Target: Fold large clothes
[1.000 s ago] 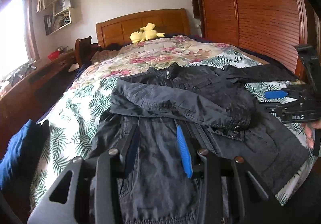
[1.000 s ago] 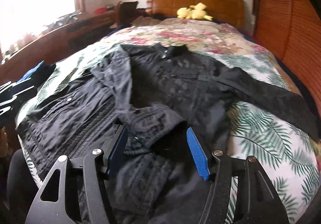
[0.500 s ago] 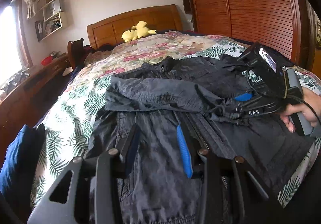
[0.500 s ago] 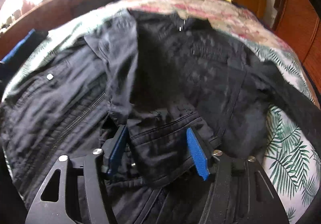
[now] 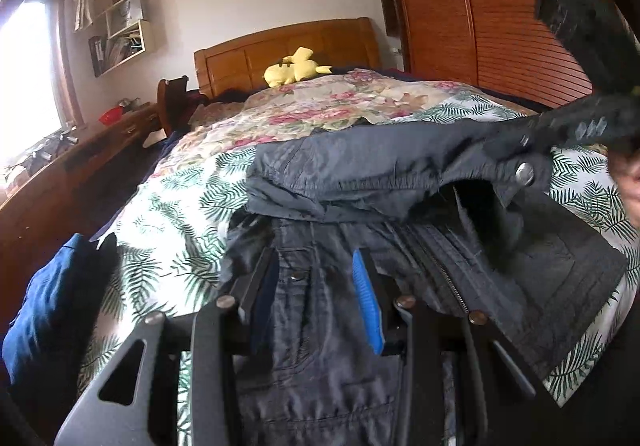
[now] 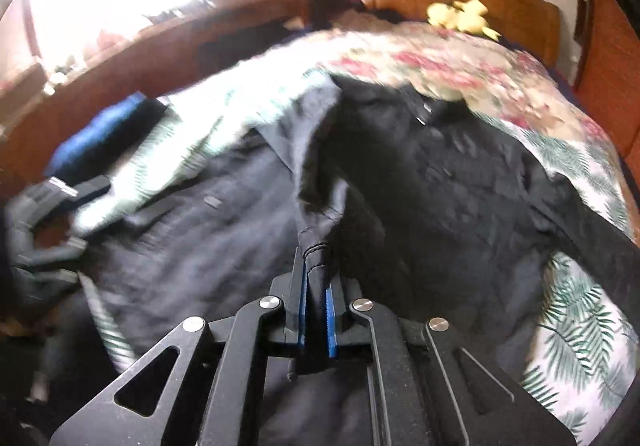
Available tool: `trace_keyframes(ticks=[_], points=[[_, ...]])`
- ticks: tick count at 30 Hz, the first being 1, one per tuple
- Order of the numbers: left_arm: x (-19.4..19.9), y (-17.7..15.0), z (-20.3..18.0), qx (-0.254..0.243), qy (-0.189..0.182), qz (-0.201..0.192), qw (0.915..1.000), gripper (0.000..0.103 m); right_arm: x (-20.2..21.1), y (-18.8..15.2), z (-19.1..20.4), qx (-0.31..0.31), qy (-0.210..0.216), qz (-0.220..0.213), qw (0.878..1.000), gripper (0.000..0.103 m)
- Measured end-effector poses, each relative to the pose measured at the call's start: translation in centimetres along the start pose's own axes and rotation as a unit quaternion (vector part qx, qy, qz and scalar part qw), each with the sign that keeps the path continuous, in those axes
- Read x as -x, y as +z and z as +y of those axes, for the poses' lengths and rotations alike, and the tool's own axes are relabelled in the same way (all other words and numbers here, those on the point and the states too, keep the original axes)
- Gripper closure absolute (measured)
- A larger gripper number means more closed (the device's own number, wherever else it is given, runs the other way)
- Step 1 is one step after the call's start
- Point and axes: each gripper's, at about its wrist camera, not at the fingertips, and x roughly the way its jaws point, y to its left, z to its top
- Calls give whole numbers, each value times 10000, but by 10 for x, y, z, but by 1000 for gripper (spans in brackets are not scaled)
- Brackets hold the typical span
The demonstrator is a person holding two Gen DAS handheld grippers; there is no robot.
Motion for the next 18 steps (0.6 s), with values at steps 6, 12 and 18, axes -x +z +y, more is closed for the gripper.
trace_keyframes(ticks=[6, 12, 18], points=[[-4, 5, 7, 27, 16, 2, 10000, 66, 2, 13, -33, -546, -389, -65, 9977, 98], [-26, 15, -1, 19, -114, 22, 9999, 66, -22, -6, -98, -756, -1854, 279, 9794, 62], [-65, 32, -19, 40, -357, 96, 9993, 66, -26, -28, -121, -923, -1593, 162, 9828, 57]])
